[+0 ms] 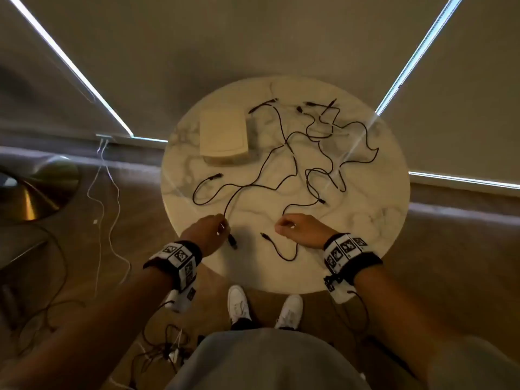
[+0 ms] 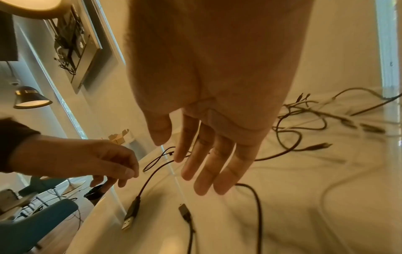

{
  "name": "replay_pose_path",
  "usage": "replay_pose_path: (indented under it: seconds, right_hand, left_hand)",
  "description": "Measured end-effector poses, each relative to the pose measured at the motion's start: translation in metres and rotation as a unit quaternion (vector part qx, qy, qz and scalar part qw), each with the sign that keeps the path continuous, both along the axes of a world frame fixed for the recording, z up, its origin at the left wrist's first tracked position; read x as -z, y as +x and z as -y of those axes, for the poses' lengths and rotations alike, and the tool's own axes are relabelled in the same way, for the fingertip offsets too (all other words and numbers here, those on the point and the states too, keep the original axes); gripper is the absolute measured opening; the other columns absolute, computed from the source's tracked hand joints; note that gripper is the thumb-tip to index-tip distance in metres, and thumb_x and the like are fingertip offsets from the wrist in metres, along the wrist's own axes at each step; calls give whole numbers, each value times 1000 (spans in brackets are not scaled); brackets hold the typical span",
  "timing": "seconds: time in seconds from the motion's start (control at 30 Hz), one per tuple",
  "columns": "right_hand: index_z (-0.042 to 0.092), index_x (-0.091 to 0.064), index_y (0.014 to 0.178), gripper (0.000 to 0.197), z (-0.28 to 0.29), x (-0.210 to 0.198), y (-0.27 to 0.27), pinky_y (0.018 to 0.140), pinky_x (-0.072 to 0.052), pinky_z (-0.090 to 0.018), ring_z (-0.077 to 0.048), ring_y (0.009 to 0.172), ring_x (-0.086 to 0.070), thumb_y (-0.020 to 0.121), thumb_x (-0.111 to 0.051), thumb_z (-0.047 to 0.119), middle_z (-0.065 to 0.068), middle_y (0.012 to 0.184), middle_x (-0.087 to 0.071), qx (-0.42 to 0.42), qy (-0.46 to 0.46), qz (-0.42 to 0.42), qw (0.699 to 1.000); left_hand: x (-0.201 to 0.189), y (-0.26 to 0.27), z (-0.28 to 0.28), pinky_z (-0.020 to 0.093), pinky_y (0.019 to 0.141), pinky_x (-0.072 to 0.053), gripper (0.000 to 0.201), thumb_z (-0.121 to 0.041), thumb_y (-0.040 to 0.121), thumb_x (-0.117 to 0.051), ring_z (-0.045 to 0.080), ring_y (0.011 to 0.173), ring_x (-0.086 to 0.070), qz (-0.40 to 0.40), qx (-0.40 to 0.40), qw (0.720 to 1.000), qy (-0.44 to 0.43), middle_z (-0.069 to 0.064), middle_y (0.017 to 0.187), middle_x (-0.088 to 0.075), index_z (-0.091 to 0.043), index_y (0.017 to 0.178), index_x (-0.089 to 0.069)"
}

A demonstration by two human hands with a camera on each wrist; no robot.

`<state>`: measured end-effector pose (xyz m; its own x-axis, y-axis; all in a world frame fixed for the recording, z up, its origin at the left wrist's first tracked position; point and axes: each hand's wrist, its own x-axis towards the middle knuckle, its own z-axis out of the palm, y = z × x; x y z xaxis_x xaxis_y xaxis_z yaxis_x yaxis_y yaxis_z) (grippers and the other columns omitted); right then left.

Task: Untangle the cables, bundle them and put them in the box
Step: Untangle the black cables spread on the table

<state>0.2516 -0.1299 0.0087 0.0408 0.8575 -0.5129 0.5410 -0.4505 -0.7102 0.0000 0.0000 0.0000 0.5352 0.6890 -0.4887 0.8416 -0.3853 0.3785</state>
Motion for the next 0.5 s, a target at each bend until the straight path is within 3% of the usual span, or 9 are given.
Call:
replay_pose_path:
  seconds: [0.13, 0.3, 0.5]
  right_hand:
    - [16, -70, 113, 27, -31, 11, -18, 93, -53, -36, -20, 103, -67, 97, -61, 36, -2, 114, -71, 21, -17, -22, 999]
    - [14, -70, 102, 20, -60, 29, -33, 92, -56, -40, -24, 97, -71, 97, -61, 32, -5, 106, -74, 55, -30, -67, 996]
    - [11, -70, 104, 24, -80, 38, -39, 89, -58, -39, -25, 97, -72, 97, -59, 31, -4, 104, -74, 81, -58, -83, 992]
  left_hand:
    - [10, 3, -17, 42, 81, -55, 29, -49, 92, -49, 25, 89, -62, -50, -78, 995, -23, 2, 105, -65, -28, 112, -50]
    - [23, 12, -20, 44, 82, -54, 28, -43, 92, -50, 27, 90, -61, -62, -91, 993, -44, 5, 108, -62, -24, 113, -51]
    - [31, 16, -26, 42, 84, -53, 26, -38, 93, -52, 30, 96, -60, -52, -101, 992, -49, 7, 114, -61, -22, 113, -55]
